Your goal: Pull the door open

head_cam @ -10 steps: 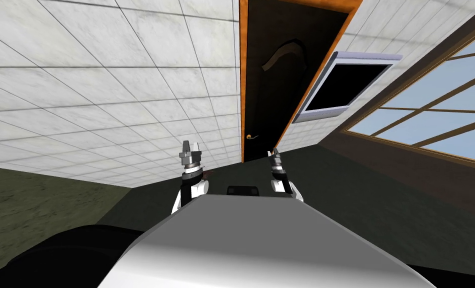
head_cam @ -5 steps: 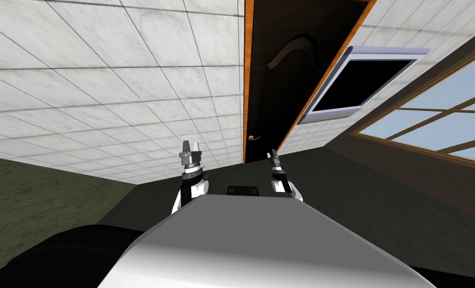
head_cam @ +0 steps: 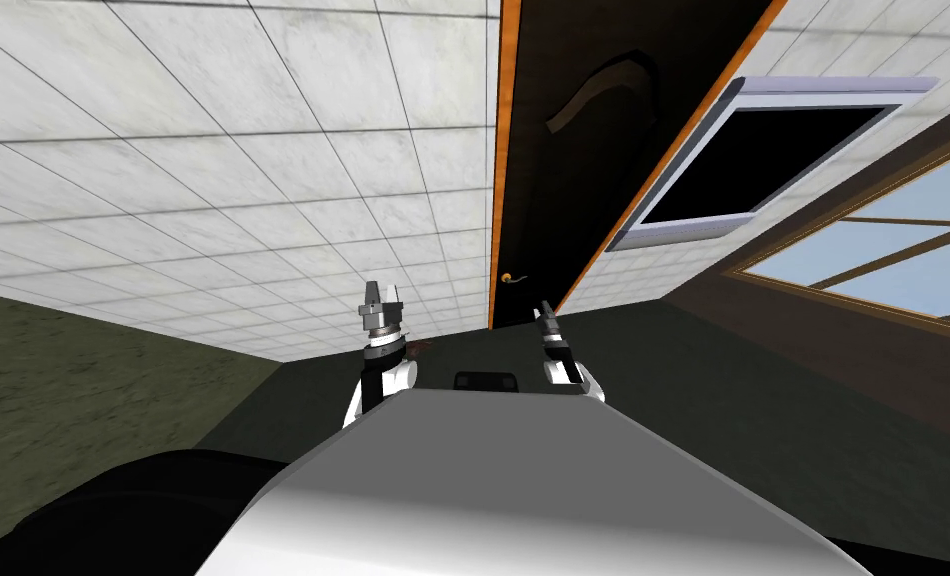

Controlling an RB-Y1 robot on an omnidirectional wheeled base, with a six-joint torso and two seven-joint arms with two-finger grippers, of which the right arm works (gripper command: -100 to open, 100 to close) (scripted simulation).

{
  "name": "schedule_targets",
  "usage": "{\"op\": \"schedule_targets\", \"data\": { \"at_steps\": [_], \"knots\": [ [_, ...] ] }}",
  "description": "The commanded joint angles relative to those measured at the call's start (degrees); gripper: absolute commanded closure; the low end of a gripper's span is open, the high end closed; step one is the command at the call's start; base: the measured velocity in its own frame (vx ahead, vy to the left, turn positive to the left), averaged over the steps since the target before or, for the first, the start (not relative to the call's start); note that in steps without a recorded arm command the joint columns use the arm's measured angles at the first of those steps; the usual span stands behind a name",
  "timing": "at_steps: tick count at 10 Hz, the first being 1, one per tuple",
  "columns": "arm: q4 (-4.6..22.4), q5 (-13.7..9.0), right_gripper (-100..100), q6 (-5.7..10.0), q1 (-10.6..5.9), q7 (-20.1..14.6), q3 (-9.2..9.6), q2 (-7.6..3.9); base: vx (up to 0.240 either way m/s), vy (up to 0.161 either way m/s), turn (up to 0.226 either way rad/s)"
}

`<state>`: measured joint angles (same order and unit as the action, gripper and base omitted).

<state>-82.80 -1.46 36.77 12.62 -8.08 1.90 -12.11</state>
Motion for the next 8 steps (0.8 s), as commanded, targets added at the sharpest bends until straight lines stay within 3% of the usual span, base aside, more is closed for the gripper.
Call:
{"op": "schedule_targets", "data": {
  "at_steps": [1,5,6,8],
  "knots": [
    [2.6,-0.1,-100,0.13,-0.9,-0.4,-0.03,-0.7,0.067,0.005,0.074],
    [8.1,-0.2,-100,0.41,-3.0,-1.2,-0.02,-2.23,0.069,-0.004,0.087],
    [8.4,-0.2,-100,0.41,-3.0,-1.2,-0.02,-2.23,0.065,-0.002,0.059],
    [12.0,-0.3,-100,0.58,-4.3,-1.6,-0.02,-3.18,0.08,-0.012,0.079]
  ]
}}
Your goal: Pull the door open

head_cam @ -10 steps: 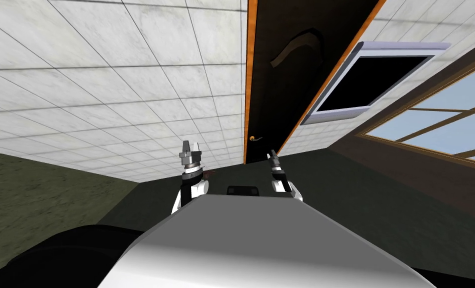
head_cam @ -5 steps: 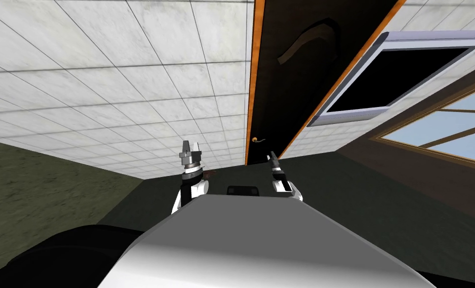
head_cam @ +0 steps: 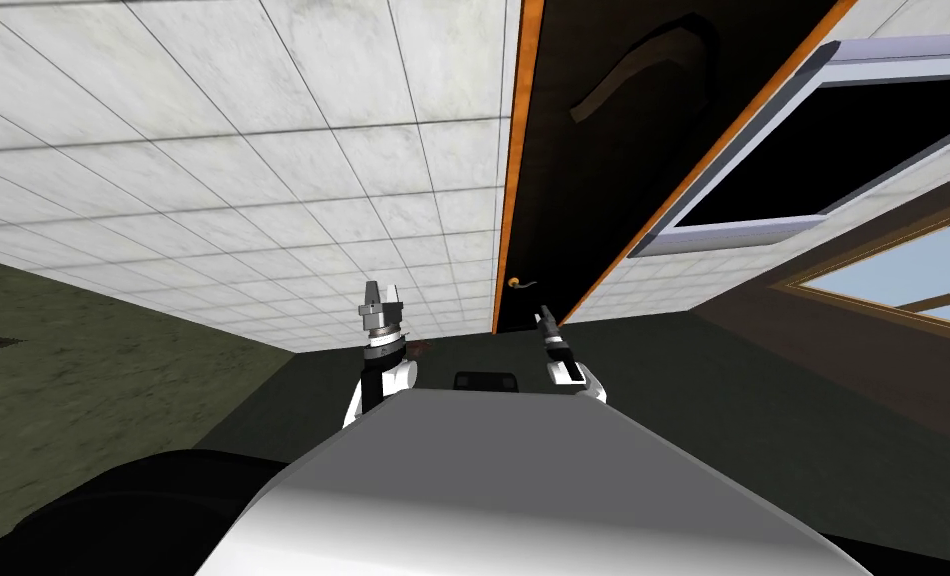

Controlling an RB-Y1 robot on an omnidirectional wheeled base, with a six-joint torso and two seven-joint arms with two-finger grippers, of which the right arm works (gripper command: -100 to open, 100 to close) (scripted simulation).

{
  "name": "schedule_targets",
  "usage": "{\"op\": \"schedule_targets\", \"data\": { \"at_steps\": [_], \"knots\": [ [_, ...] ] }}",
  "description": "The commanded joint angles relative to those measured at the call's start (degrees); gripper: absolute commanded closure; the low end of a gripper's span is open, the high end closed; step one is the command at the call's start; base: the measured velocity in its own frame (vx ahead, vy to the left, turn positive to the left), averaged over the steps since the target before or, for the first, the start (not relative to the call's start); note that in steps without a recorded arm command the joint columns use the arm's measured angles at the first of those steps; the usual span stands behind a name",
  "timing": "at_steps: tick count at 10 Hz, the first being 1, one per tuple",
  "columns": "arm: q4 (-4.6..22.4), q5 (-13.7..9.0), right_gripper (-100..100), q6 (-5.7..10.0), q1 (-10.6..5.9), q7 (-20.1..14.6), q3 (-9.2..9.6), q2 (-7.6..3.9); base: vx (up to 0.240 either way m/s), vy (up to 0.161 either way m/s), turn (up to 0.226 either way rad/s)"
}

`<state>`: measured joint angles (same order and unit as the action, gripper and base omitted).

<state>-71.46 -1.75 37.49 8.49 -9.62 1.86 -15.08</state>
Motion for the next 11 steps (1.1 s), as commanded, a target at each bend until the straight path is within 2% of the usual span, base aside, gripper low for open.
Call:
{"op": "schedule_targets", "data": {
  "at_steps": [1,5,11],
  "knots": [
    [2.3,0.0,-100,-0.06,-0.79,-0.3,0.03,-0.65,0.101,-0.021,0.117],
    [8.5,-0.2,-100,0.24,-3.04,-1.2,0.04,-2.27,0.095,-0.009,0.099],
    [15.7,-0.3,-100,0.59,-5.66,-2.1,0.05,-4.12,0.104,-0.03,0.073]
  ]
}}
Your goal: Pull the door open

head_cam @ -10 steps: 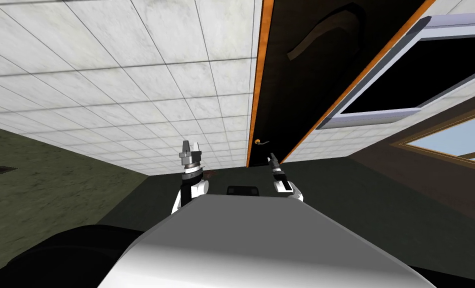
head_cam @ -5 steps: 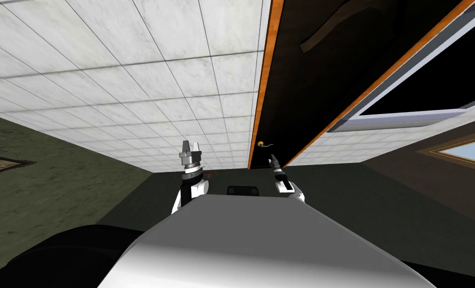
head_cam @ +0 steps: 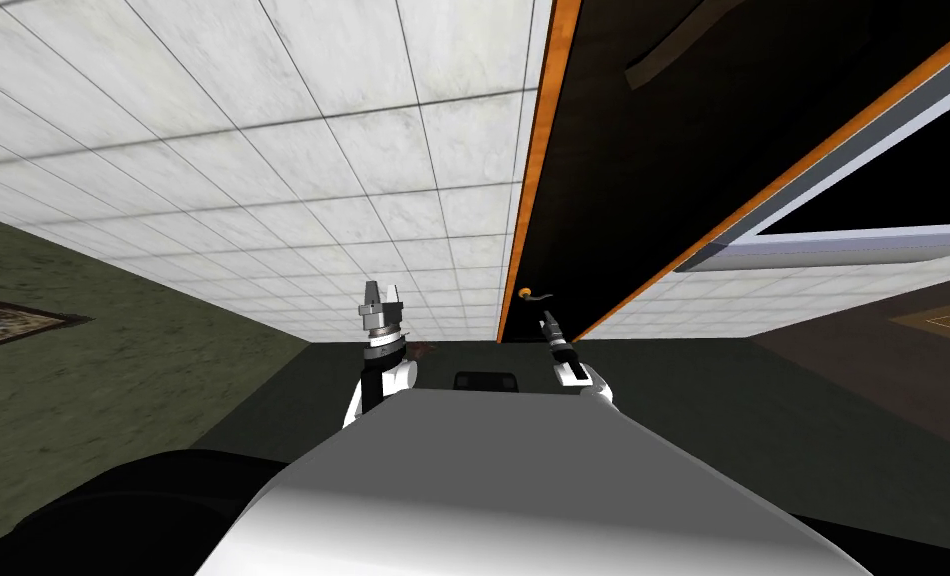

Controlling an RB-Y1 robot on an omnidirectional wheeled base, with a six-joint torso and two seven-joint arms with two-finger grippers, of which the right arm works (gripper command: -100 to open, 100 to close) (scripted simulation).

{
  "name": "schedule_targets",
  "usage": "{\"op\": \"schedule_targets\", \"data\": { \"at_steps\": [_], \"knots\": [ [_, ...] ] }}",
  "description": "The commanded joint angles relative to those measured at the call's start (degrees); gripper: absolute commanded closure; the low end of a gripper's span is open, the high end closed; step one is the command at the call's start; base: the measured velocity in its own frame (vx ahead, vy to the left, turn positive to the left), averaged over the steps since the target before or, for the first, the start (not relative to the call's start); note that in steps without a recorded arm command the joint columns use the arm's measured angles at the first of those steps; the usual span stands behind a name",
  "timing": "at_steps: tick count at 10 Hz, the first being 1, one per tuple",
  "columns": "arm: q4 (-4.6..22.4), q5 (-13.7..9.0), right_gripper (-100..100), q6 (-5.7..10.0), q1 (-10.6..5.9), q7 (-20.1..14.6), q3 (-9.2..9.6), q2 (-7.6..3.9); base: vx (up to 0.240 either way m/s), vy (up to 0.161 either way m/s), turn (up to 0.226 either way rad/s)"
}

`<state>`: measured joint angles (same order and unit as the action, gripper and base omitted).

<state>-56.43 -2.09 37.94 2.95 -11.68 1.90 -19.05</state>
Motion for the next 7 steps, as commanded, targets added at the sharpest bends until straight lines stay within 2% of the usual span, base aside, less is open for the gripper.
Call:
{"op": "schedule_targets", "data": {
  "at_steps": [1,2,3,4,7],
  "knots": [
    [1.9,0.0,-100,0.2,-0.58,-0.3,0.01,-0.47,0.1,-0.028,0.079],
    [1.2,0.0,-100,0.07,-0.49,-0.1,0.0,-0.21,0.044,-0.013,0.018],
    [3.0,-0.7,-100,0.88,-0.54,-0.5,-1.35,-1.05,0.124,0.022,0.231],
    [4.1,-1.2,-100,1.47,-0.53,-0.8,-2.33,-1.63,0.195,0.034,0.373],
    [5.4,-1.8,-100,2.12,-0.52,-1.1,-3.41,-2.29,0.112,0.029,0.084]
  ]
}}
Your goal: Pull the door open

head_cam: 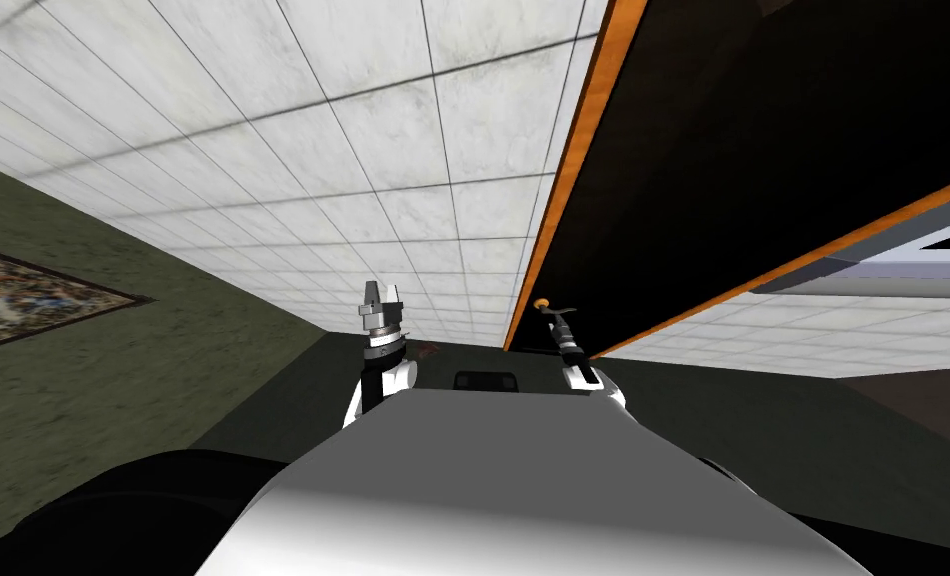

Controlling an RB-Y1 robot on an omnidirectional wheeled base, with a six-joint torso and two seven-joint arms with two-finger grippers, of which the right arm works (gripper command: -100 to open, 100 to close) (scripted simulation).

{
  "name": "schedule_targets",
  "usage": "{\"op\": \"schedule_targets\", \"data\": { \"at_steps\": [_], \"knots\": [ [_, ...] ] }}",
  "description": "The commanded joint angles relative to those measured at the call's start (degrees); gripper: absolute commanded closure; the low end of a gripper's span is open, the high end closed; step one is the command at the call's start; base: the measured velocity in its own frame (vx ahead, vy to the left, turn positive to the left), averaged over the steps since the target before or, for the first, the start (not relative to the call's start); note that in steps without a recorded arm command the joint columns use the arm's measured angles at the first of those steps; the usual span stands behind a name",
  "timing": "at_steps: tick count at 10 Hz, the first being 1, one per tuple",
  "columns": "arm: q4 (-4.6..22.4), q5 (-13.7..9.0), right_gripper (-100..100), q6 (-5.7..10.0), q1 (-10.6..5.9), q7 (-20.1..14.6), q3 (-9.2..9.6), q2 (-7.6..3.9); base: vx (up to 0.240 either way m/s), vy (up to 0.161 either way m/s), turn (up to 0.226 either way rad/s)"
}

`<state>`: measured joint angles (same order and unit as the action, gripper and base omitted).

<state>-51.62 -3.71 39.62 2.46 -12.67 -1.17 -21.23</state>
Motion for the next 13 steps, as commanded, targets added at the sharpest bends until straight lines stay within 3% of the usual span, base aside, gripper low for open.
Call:
{"op": "schedule_targets", "data": {
  "at_steps": [1,5,6,7,12,13],
  "knots": [
    [1.9,-0.7,-100,1.1,-0.02,-0.4,-1.43,-0.76,0.113,0.027,0.252],
    [4.5,-1.9,-100,2.41,0.0,-1.0,-3.61,-2.07,0.13,-0.018,0.147],
    [4.1,-1.7,-100,2.16,0.02,-0.9,-3.29,-1.84,0.05,-0.016,0.032],
    [4.1,-1.7,100,2.16,0.02,-0.9,-3.29,-1.84,-0.005,0.001,-0.027],
    [4.1,-1.7,100,2.16,0.02,-0.9,-3.29,-1.84,-0.008,0.001,-0.001],
    [3.9,-1.5,100,3.11,1.04,-1.9,-2.57,-2.69,-0.097,-0.033,0.147]
  ]
}}
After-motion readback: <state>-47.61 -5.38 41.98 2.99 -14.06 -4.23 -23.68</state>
